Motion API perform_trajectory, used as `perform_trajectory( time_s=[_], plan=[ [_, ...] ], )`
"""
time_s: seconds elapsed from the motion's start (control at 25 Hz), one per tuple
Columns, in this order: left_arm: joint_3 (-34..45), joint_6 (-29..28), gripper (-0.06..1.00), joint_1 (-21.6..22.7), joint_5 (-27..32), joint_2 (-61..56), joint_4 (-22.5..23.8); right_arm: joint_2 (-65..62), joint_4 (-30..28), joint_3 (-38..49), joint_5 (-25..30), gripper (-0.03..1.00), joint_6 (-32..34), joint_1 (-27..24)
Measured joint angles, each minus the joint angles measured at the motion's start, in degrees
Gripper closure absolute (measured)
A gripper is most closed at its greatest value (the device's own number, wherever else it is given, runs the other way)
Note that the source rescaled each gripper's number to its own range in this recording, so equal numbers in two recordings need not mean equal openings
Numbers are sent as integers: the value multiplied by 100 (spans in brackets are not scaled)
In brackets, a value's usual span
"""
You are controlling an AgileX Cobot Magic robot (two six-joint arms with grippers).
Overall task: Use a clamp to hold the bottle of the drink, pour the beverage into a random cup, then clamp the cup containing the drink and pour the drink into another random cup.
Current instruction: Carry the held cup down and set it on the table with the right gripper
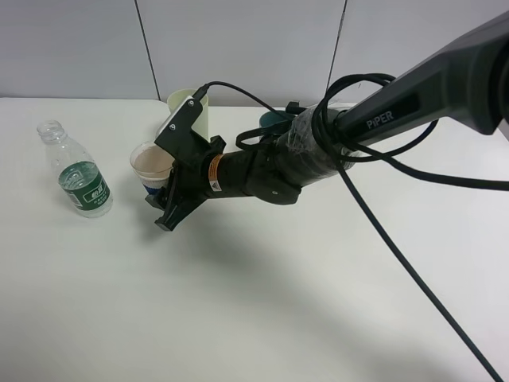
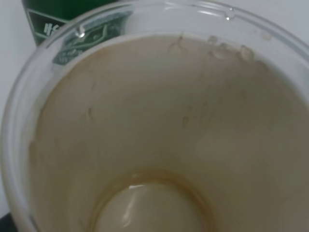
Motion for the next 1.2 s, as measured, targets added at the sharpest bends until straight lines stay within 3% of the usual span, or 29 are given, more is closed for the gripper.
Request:
perform_trajectory(
  time_s=[0.96,1.0,1.12,1.2],
  plan=[
    [0,0,-5,0,-17,0,0,391,368,-24,-294,96,-119,-131],
    [0,0,-5,0,-17,0,0,391,368,-24,-294,88,-119,-131],
    [0,0,-5,0,-17,0,0,392,368,-24,-269,40,-119,-131],
    [0,0,-5,0,-17,0,0,337,363,-24,-170,23,-119,-131]
  ],
)
